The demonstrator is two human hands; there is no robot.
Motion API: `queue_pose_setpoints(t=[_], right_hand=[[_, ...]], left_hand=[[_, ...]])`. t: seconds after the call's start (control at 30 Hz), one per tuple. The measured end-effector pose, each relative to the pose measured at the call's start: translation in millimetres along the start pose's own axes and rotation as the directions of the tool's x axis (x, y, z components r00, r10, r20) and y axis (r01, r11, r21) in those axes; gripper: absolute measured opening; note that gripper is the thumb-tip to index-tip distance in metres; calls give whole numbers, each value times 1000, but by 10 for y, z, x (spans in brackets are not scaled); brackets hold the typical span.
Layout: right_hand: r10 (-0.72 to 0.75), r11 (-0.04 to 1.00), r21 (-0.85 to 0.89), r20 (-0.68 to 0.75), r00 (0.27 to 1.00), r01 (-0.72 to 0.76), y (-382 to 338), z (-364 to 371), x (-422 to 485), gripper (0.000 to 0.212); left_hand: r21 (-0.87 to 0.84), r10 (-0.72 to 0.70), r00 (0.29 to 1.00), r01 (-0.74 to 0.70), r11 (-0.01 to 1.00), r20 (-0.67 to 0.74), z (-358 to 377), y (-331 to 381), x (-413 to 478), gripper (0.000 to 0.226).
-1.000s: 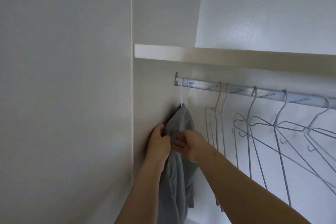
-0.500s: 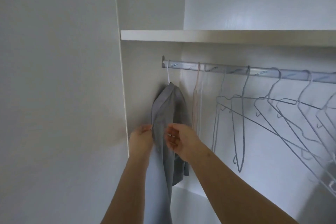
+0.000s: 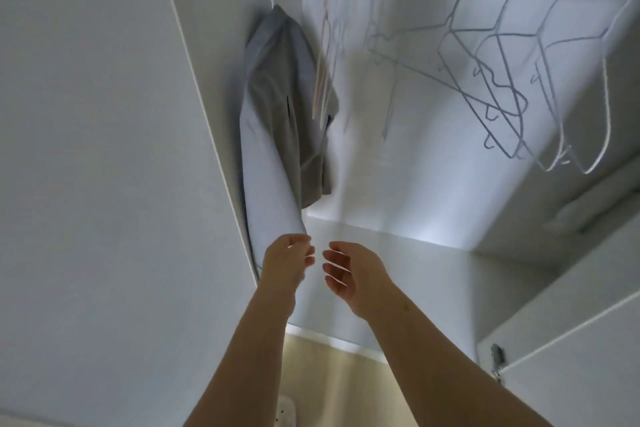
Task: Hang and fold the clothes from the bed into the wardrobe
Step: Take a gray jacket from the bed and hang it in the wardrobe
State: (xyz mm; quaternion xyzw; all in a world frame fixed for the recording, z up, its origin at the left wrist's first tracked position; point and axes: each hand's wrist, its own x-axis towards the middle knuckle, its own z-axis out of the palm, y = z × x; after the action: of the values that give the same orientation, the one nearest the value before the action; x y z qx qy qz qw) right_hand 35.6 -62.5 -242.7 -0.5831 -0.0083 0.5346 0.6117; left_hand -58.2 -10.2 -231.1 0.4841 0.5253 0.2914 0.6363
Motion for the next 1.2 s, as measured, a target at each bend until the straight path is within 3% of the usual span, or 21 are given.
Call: queue_pose_setpoints(t=[0.3,0.43,0.57,0.77,0.93,1.2], right_hand=[[129,983,165,-277,952,-85,920,-835,-350,11],[186,972,208,-402,897,-108,1395,-886,-495,13],[271,923,378,-499,823,-75,1883,-875,-646,12],[418,810,585,-621,663,38,2637,-854,-1096,17],[538,664,719,-650,537,205,3239,-814,-1611,15],[601,547,733,-680,419,405,4062,-694,-2493,12]], left_hand=[[296,-242,934,161,942,264,239,-854,-329,11],[420,-344,876,187,888,338,131,-1186,-372,10],[557,-450,797,177,812,403,64,-1531,-437,14],[741,-598,635,59,669,489,-134,-1908,-713,14],[819,-677,503,-122,560,537,-240,-2181,-1132,14],[789,-720,348,-406,461,600,-500,-2592,-2103,14]])
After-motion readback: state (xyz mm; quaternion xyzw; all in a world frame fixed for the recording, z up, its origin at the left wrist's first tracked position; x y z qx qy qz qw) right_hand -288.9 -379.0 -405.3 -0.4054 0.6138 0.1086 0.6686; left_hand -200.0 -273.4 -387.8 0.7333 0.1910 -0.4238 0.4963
